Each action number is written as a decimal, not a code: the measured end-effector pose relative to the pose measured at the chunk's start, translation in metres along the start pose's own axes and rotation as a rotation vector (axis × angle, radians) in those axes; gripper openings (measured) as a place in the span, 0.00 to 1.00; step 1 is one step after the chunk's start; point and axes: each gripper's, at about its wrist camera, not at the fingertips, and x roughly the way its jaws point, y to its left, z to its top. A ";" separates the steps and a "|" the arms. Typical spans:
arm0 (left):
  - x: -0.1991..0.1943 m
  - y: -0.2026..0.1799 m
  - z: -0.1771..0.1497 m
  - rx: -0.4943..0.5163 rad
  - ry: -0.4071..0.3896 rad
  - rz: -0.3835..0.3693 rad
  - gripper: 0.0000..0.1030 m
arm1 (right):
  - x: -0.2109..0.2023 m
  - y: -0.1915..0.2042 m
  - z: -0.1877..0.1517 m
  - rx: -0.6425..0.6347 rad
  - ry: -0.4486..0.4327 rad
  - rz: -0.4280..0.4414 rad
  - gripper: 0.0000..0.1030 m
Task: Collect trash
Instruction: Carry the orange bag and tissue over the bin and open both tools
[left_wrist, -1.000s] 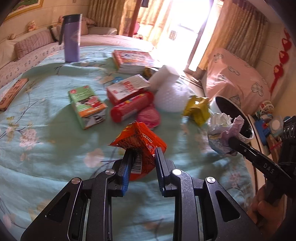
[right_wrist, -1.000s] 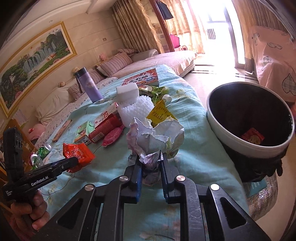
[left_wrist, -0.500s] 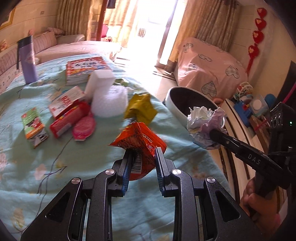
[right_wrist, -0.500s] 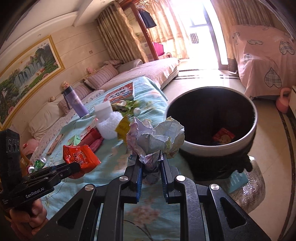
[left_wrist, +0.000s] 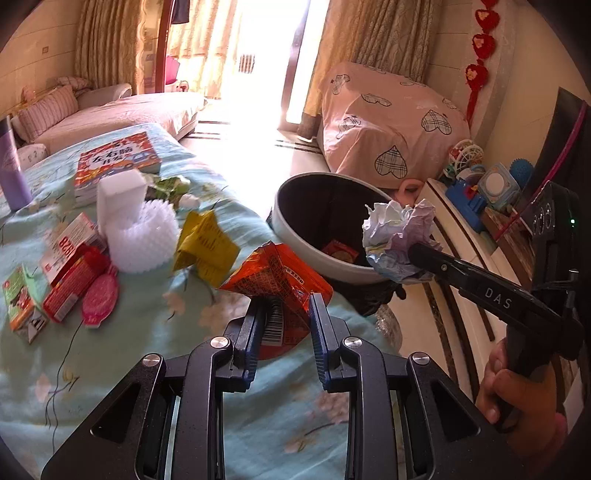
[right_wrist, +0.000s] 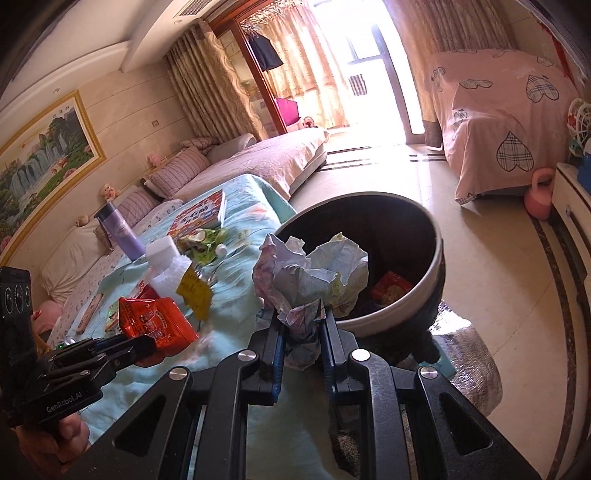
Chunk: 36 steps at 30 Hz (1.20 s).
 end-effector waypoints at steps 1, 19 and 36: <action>0.002 -0.002 0.002 0.003 0.000 -0.005 0.23 | 0.001 -0.002 0.002 0.001 0.000 -0.004 0.17; 0.067 -0.037 0.066 0.083 0.075 -0.036 0.23 | 0.027 -0.044 0.050 -0.016 0.058 -0.037 0.18; 0.102 -0.040 0.073 0.063 0.147 -0.027 0.49 | 0.058 -0.061 0.065 -0.006 0.130 -0.048 0.48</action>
